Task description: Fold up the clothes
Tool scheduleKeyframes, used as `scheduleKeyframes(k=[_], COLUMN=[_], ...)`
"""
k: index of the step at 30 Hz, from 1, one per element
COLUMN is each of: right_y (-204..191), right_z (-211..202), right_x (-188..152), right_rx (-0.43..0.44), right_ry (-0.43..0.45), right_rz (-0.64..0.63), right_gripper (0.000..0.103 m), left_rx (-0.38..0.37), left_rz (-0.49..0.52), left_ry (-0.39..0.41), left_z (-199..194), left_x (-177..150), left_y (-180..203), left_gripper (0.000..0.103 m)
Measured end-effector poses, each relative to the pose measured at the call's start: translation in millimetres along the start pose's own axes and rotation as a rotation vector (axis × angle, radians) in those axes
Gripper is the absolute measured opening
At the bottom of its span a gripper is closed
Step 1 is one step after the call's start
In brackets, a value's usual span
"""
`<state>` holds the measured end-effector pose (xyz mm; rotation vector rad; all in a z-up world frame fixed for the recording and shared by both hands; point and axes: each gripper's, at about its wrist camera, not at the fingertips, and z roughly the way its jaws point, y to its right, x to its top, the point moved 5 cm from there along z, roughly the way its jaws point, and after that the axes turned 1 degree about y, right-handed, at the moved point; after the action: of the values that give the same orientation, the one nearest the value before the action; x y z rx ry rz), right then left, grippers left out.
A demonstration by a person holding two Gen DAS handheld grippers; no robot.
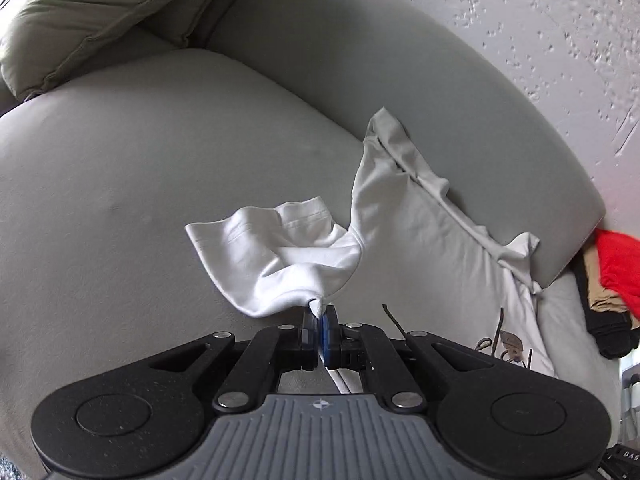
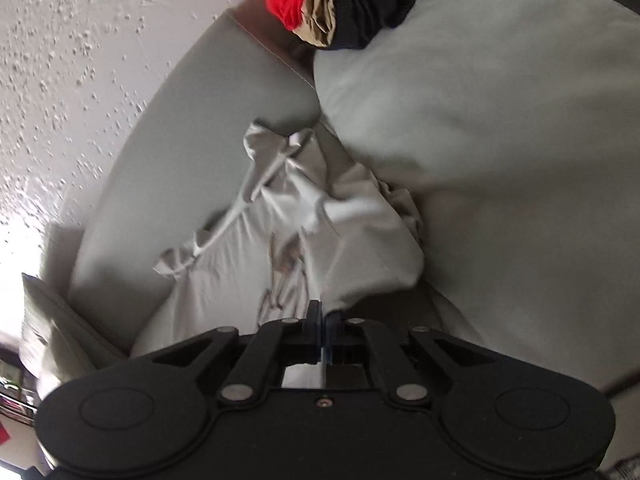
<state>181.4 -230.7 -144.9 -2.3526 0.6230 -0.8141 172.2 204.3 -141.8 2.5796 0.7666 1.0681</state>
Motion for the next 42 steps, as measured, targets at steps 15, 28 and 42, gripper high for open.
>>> scheduleKeyframes(k=[15, 28, 42], right_y=[-7.6, 77.8, 97.0], right_z=[-76.3, -66.4, -21.3], right_x=[-5.9, -28.0, -23.5], right_rx=[0.026, 0.126, 0.056], right_ry=[-0.002, -0.084, -0.105], right_rz=[-0.046, 0.205, 0.290], right_gripper=[0.004, 0.051, 0.052], left_rx=[-0.053, -0.173, -0.169], left_rz=[0.056, -0.130, -0.090], left_ry=[0.009, -0.208, -0.180], left_z=[-90.0, -2.9, 25.6], left_x=[-2.7, -78.4, -62.3], left_y=[-3.4, -21.1, -8.4], left_gripper=[0.003, 0.040, 0.040])
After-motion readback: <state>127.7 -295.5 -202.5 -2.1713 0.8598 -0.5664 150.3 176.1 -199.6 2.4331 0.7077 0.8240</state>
